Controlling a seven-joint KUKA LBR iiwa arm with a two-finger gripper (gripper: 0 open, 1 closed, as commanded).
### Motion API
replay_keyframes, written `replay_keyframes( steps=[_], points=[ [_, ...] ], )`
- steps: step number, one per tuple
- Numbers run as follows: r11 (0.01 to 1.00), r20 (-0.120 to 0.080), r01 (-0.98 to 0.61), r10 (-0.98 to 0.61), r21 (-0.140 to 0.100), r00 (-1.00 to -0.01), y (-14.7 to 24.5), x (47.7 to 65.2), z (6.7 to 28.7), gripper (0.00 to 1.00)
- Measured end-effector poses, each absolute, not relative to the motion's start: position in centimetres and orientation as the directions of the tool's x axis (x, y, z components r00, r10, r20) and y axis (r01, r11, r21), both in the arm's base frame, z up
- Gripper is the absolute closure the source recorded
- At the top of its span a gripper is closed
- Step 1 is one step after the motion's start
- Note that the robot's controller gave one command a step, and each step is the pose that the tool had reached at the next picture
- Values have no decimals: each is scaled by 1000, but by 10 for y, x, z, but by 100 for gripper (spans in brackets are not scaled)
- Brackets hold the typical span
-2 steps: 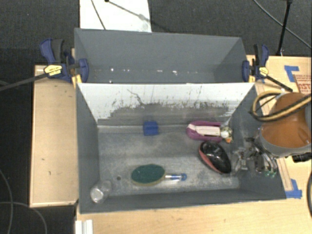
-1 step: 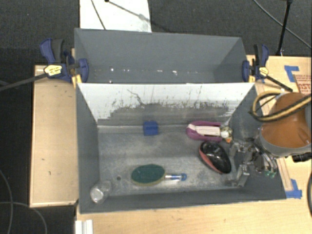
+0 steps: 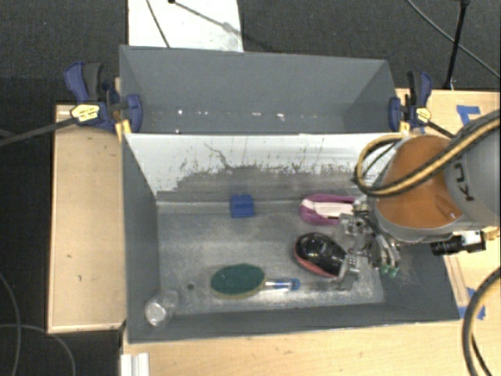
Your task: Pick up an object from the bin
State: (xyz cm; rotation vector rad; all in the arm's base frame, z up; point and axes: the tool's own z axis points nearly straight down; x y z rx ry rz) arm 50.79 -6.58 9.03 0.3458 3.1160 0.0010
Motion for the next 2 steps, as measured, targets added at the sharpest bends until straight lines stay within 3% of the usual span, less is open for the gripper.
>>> replay_keyframes(
  steps=[1, 2],
  points=[
    [975, -5, 222, 222, 0, -975, -70, 507, 91, 100],
    [976, -6, 220, 220, 0, -976, -72, 496, 138, 100]
  ],
)
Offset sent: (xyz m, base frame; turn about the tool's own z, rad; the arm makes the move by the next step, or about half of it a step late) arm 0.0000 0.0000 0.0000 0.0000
